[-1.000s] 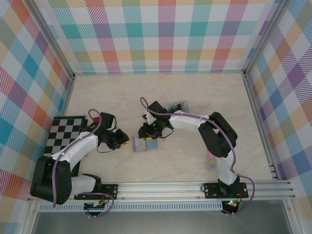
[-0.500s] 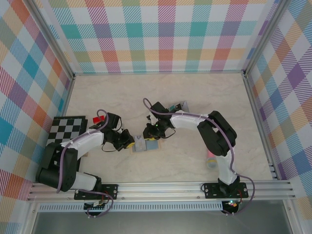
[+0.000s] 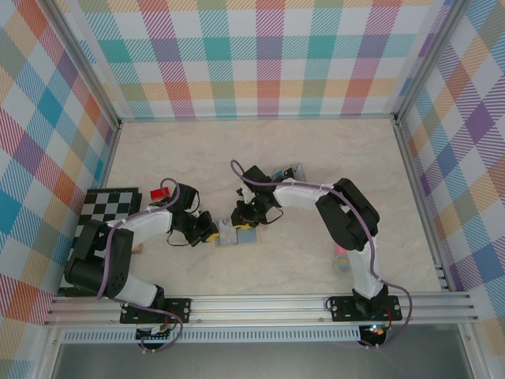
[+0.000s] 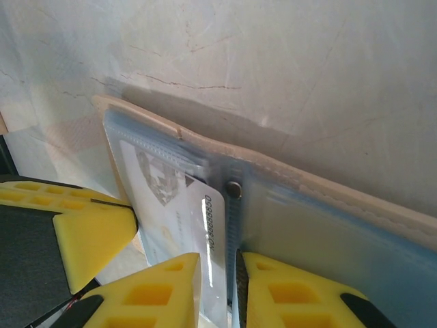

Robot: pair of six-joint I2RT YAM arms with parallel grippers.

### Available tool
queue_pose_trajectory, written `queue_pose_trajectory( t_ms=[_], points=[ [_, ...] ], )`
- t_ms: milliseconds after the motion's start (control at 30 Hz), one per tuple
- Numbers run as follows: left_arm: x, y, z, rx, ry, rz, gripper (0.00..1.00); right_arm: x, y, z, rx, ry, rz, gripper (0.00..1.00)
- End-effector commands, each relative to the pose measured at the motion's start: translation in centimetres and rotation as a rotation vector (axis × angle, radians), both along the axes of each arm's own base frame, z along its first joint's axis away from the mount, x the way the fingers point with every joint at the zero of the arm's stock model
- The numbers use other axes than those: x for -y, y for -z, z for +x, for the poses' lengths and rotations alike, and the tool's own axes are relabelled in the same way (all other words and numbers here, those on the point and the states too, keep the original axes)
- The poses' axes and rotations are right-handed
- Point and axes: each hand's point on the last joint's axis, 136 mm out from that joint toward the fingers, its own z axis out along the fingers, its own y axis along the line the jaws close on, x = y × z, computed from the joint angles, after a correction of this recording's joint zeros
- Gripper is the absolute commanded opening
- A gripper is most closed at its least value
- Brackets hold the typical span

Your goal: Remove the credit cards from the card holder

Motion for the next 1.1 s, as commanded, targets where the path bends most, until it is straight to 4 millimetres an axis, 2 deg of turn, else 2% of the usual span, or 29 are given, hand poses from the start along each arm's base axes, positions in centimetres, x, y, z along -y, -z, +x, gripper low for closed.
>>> queue_pose_trajectory(
  t_ms=[0, 233, 500, 667, 800, 967, 1067],
  points=[
    [-0.9, 1.6, -0.7, -0.046, -0.007, 0.073, 0.05, -0.5, 0.4, -0.4, -0.018, -0.028, 0.004, 0.22],
    [-1.1, 1.7, -0.9, -0.052, -0.008, 0.087, 0.05, -0.7, 0.8, -0.6, -0.033, -0.039, 0.012, 0.21],
    [-1.4, 1.7, -0.9, -0.053, -0.01, 0.1, 0.05, -0.5, 0.5, -0.4, -0.014, -0.038, 0.004, 0.1],
    [-1.4, 1.7, -1.0, -0.055, -0.008, 0.104, 0.04, 1.6, 0.6, 0.0, 0.014, -0.024, -0.105, 0.02],
    [-1.4, 1.8, -1.1, -0.056, -0.005, 0.104, 0.04, 3.0, 0.0, 0.0, 0.024, -0.019, -0.112, 0.0],
    [-1.2, 1.5, -0.8, -0.043, -0.01, 0.089, 0.04, 4.3, -1.3, 0.0, 0.043, -0.001, -0.086, 0.0],
    [-0.9, 1.0, -0.4, -0.026, -0.012, 0.068, 0.05, 4.7, -2.8, 0.2, 0.064, 0.004, -0.038, 0.0]
  ],
)
